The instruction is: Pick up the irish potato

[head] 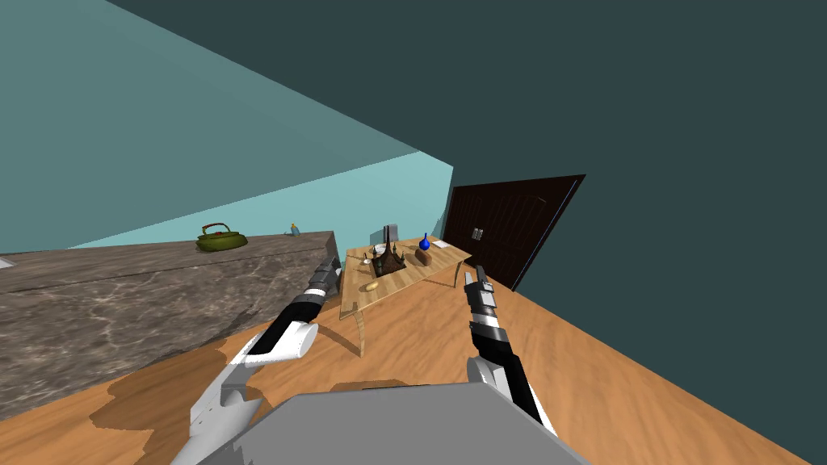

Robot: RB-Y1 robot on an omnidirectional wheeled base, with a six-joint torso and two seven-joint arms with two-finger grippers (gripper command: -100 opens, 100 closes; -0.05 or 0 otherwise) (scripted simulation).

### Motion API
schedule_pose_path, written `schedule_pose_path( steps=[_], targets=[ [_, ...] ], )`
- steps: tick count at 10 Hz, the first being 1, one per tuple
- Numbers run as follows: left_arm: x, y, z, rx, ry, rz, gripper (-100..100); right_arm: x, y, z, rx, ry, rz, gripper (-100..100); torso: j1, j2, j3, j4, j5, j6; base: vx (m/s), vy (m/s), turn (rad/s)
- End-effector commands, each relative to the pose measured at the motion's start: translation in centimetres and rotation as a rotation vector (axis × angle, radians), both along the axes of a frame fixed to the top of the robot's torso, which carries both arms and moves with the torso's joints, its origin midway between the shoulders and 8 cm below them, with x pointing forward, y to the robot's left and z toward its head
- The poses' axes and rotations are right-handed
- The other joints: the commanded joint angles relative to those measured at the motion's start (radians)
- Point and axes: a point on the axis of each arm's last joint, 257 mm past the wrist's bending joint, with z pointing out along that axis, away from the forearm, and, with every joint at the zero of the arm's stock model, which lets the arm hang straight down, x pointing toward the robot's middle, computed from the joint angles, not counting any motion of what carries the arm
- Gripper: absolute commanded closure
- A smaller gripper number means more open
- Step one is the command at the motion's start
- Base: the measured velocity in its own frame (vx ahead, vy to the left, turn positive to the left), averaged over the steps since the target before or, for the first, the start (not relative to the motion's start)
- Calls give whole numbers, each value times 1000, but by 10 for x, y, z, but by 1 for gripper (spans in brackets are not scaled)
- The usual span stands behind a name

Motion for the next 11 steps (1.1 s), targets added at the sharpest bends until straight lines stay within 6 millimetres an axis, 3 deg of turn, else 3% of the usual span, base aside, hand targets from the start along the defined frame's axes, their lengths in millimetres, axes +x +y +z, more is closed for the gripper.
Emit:
schedule_pose_path(
  steps=[1, 4, 5, 6, 7, 8, 9, 10, 11],
  targets=[
    [4, 4, -12, -9, 44, 10, -100, 0, 0, 0, 0, 0, 0, 0, 0, 0, 0, 0, 0, 0, 10, -64, 39],
    [13, 26, -47, -40, 149, 47, -100, 0, 0, 0, 0, 0, 0, 0, 1, -1, -1, 0, 0, 0, 22, -75, 52],
    [13, 27, -50, -43, 161, 48, -100, 0, 0, 0, 0, 0, 0, 0, 0, -1, -1, 0, 0, 0, 19, -74, 35],
    [15, 38, -69, -62, 216, 68, -100, 0, 0, 0, 0, 0, 0, 0, 0, -1, -1, 0, 0, 0, 30, -84, 50],
    [15, 38, -70, -63, 220, 68, -100, 0, 0, 0, 0, 0, 0, 0, 0, -2, -1, 0, 0, 0, 28, -78, 33],
    [16, 50, -89, -84, 273, 88, -100, 0, 0, 0, 0, 0, 0, 0, 0, -2, -1, 0, 0, 0, 47, -113, 49],
    [16, 50, -91, -85, 279, 88, -100, 0, 0, 0, 0, 0, 0, 0, -2, -3, -2, -1, 0, 0, 52, -89, 35],
    [16, 61, -109, -107, 330, 109, -100, 0, 0, 0, 0, 0, 0, 0, -1, -3, -2, -1, 0, 0, 56, -83, 40],
    [15, 61, -112, -108, 338, 110, -100, 0, 0, 0, 0, 0, 0, 0, 0, -3, -2, -1, 0, 0, 45, -68, 30]
  ],
)
